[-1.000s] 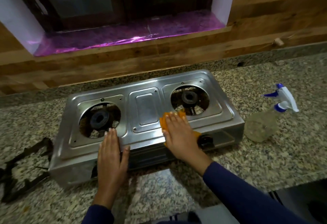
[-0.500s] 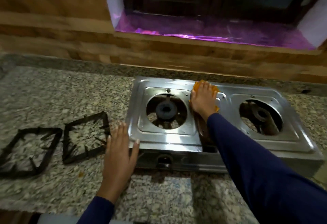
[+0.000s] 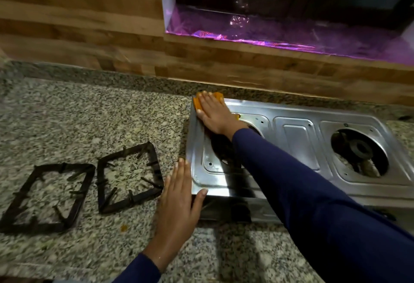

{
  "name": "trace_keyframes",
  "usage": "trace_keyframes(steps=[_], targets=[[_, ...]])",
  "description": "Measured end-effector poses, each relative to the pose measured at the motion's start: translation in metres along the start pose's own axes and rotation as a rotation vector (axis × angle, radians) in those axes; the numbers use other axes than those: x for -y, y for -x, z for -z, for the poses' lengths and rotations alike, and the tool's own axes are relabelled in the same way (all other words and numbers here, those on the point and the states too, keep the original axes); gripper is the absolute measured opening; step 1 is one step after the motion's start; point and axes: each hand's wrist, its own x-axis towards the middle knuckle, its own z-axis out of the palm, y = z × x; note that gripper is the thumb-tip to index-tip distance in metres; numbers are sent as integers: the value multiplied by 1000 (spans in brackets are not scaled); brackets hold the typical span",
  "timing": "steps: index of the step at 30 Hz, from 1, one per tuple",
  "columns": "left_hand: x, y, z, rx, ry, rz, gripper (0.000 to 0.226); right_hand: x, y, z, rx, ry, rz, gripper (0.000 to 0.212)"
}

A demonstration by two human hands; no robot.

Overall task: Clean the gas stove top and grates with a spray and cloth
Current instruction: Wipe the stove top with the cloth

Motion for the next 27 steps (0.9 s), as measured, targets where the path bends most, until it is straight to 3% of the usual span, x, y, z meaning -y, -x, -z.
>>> trace_keyframes(steps=[5, 10, 14, 17, 21, 24, 27], targets=[[19, -1, 5, 89, 353, 90, 75, 42, 52, -19, -22, -121, 128, 61], [27, -20, 24, 42, 625, 198, 70, 59, 138, -31, -22, -120, 265, 57], [17, -47, 27, 64, 637, 124, 95, 58, 189, -37, -72, -58, 307, 53], [9, -58, 15, 100, 535, 45, 89, 33, 224, -37, -160, -109, 167, 50], [8, -58, 3, 68, 454, -18, 85, -42, 273, -28, -301, -112, -207, 53], [12, -58, 1, 52, 492, -39, 86, -106, 293, -15, -273, -27, -501, 68], [10, -57, 4, 78, 607, 5, 93, -130, 290, -6, -199, 4, -624, 80]])
